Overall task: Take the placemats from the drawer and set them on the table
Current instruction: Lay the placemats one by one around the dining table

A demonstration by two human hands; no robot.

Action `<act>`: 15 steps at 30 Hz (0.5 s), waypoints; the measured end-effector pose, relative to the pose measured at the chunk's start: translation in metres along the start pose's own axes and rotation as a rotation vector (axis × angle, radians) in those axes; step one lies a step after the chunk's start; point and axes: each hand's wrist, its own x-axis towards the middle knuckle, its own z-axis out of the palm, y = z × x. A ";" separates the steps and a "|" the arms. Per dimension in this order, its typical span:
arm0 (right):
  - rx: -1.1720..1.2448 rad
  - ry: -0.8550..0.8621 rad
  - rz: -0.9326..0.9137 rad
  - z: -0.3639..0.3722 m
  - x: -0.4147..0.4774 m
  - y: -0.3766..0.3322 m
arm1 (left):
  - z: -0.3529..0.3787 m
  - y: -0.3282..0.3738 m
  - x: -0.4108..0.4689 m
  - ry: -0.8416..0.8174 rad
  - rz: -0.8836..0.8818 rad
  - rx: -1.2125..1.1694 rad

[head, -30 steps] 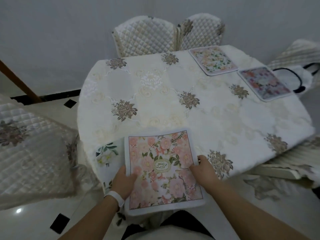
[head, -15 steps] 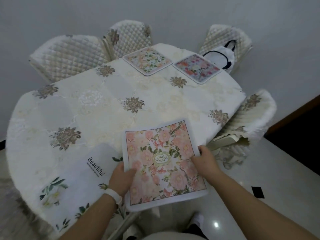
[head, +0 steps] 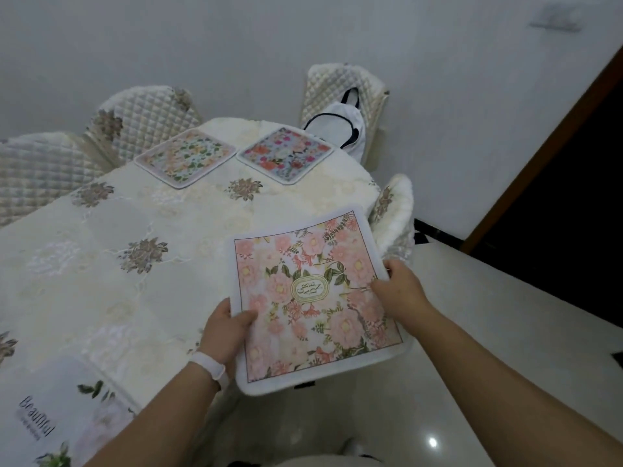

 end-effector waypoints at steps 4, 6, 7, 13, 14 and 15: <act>0.030 0.017 -0.001 -0.048 0.024 0.011 | 0.050 0.018 0.000 -0.042 -0.002 -0.039; 0.048 0.014 0.011 -0.063 0.034 0.014 | 0.067 0.023 0.005 -0.052 -0.012 -0.049; 0.052 0.014 0.020 -0.069 0.039 0.015 | 0.075 0.026 0.010 -0.051 -0.018 -0.051; 0.025 -0.007 0.006 -0.085 0.088 0.003 | 0.098 0.048 0.050 -0.026 -0.020 -0.047; 0.021 -0.020 0.004 -0.086 0.099 -0.002 | 0.100 0.052 0.059 -0.026 -0.018 -0.056; 0.013 -0.029 -0.001 -0.086 0.110 -0.007 | 0.103 0.056 0.070 -0.024 -0.017 -0.064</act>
